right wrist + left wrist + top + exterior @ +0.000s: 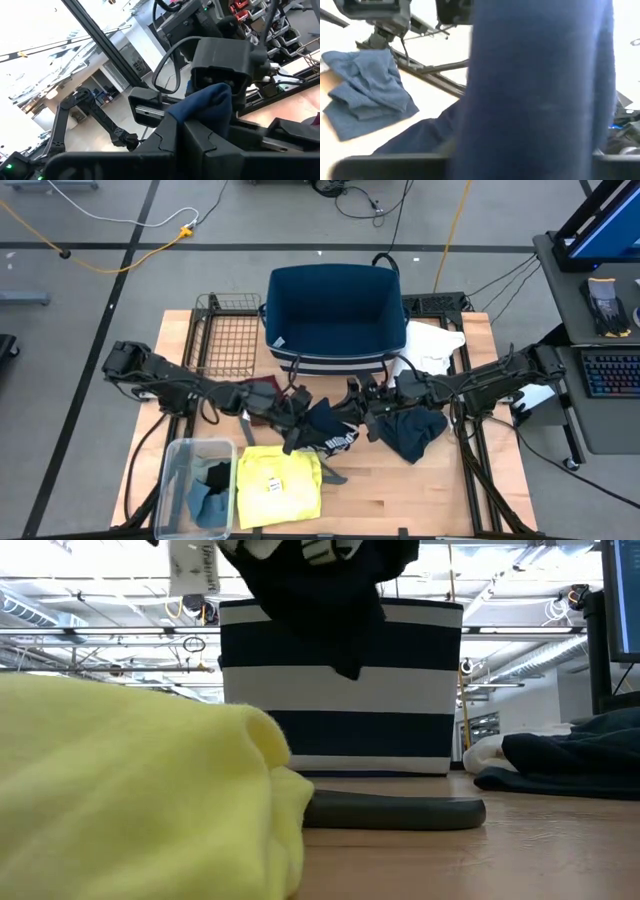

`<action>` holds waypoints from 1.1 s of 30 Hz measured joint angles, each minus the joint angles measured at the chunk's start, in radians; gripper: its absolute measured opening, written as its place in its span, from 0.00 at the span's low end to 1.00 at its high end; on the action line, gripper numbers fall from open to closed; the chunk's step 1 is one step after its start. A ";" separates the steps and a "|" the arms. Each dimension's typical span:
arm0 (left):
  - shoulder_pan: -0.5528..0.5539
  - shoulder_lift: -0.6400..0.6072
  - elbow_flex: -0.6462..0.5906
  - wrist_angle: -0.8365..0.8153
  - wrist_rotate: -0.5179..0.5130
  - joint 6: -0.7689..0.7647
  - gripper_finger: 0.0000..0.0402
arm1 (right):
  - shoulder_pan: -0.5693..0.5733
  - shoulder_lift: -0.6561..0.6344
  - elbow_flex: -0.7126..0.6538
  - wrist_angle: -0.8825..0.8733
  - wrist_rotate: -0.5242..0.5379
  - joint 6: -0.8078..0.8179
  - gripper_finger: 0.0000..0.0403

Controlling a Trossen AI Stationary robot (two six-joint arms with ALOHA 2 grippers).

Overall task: Pick & Place Cloths
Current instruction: Put the dark blue shorts into the wire basket

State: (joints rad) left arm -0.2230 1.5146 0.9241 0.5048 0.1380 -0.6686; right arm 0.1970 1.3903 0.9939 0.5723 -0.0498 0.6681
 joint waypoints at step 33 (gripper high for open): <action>-0.016 -0.409 0.306 -1.116 -0.596 -0.001 0.03 | 0.095 -0.027 -0.001 -0.238 -0.234 -0.206 0.08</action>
State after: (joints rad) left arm -0.2386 1.1058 1.2306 -0.6113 -0.4585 -0.6701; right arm 0.2920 1.3628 0.9932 0.3339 -0.2834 0.4620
